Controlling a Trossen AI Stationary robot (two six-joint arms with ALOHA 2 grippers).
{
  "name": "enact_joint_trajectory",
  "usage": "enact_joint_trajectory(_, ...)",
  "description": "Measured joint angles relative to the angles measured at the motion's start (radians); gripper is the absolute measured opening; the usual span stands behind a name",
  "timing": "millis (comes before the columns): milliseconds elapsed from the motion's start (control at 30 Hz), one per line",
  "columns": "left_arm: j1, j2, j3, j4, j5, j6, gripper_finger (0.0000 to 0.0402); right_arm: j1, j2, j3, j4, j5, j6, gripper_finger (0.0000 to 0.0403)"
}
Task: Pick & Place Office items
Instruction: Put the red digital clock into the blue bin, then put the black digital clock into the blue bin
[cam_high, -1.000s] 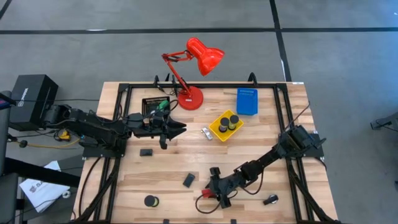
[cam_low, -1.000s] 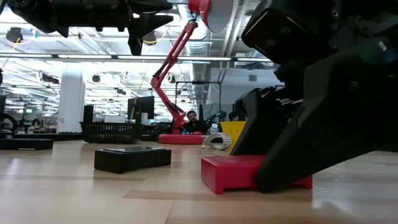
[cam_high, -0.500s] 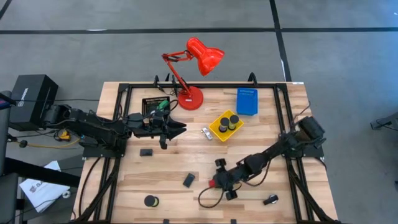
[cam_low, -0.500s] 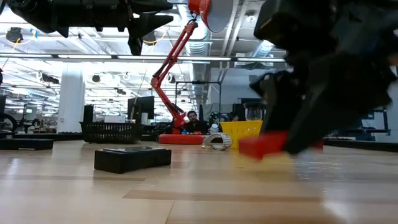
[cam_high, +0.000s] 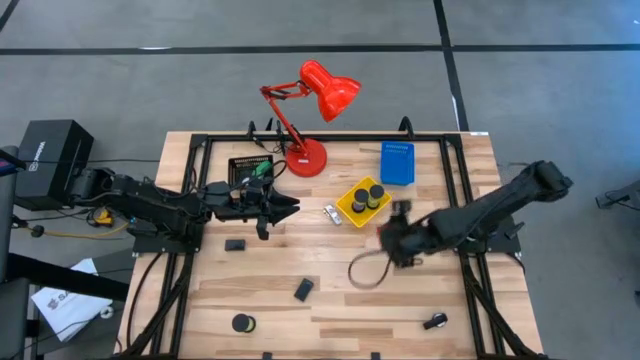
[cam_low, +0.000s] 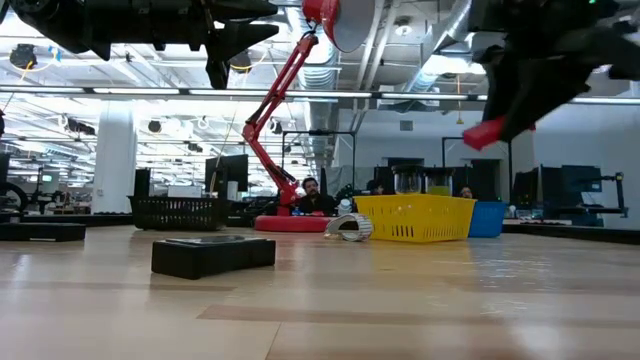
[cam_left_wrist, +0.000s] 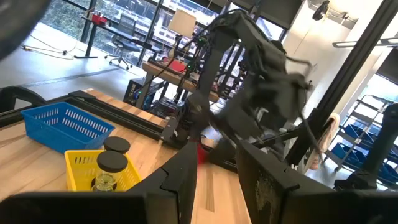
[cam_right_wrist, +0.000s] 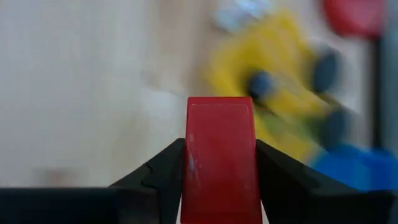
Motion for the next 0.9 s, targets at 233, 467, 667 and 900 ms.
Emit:
enact_joint_trajectory(233, 0.0, 0.0, 0.0, 0.0, -0.001, 0.0, 0.0108, -0.215, -0.224, -0.11, -0.07, 0.058, -0.054, 0.016)
enact_joint_trajectory(467, 0.0, 0.0, 0.0, 0.0, -0.005, 0.0, 0.0108, -0.518, -0.374, -0.238, 0.107, -0.004, -0.3, 0.0162)
enact_joint_trajectory(667, 0.0, 0.0, 0.0, 0.001, -0.005, 0.0, 0.0108, -0.796, -0.362, -0.282, 0.318, -0.253, -0.563, 0.0176)
enact_joint_trajectory(900, 0.0, 0.0, 0.0, 0.003, -0.004, 0.0, 0.0108, -1.055, -0.193, -0.282, 0.463, -0.393, -0.738, 0.0136)
